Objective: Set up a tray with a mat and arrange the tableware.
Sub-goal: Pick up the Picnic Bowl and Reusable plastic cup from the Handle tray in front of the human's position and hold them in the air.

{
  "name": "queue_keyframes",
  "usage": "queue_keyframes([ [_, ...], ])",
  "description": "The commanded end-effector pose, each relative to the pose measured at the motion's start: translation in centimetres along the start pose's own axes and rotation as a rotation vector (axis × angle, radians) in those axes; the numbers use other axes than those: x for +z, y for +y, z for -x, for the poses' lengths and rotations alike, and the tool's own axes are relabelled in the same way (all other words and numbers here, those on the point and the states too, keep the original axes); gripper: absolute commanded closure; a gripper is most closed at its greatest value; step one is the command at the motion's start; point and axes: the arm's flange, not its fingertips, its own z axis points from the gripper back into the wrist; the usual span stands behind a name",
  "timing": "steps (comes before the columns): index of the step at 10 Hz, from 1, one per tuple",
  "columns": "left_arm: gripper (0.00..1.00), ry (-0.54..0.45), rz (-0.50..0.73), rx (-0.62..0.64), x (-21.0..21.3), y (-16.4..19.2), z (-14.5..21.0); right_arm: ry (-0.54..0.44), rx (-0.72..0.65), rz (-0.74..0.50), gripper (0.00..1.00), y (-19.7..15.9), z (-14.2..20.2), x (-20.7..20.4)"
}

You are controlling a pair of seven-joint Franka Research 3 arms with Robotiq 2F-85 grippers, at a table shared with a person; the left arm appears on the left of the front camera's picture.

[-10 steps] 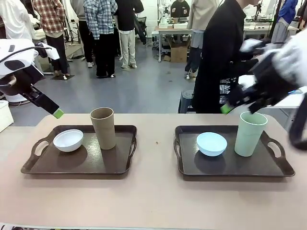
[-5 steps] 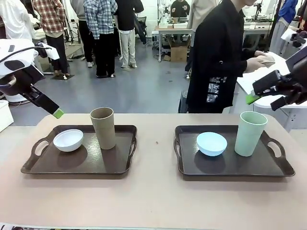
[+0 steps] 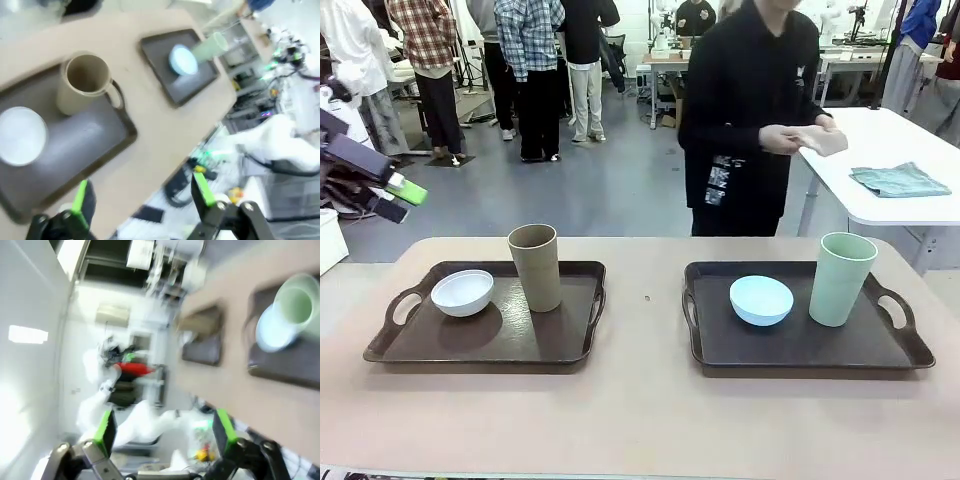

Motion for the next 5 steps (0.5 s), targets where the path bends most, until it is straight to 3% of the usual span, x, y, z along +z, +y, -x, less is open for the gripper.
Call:
queue_keyframes([
  [1,0.00,-0.002,-0.135,-0.112,-1.2,-2.7,-0.5,-0.045,0.092,0.131,0.00,1.3,-1.1,-2.6],
  [2,0.00,-0.002,-0.135,-0.112,-1.2,-2.7,-0.5,-0.045,0.092,0.131,0.00,1.3,-1.1,-2.6],
  [3,0.00,-0.001,0.004,0.003,0.2,0.7,0.1,-0.001,-0.004,-0.012,0.00,-0.4,0.2,0.7],
  [4,0.00,-0.104,0.114,0.133,0.9,1.4,-1.3,-0.145,0.025,0.020,0.00,-0.3,-1.6,0.1],
  [5,0.00,-0.234,0.220,0.313,2.3,4.3,-1.7,-0.389,0.050,0.045,0.00,-0.7,-3.6,2.4],
])
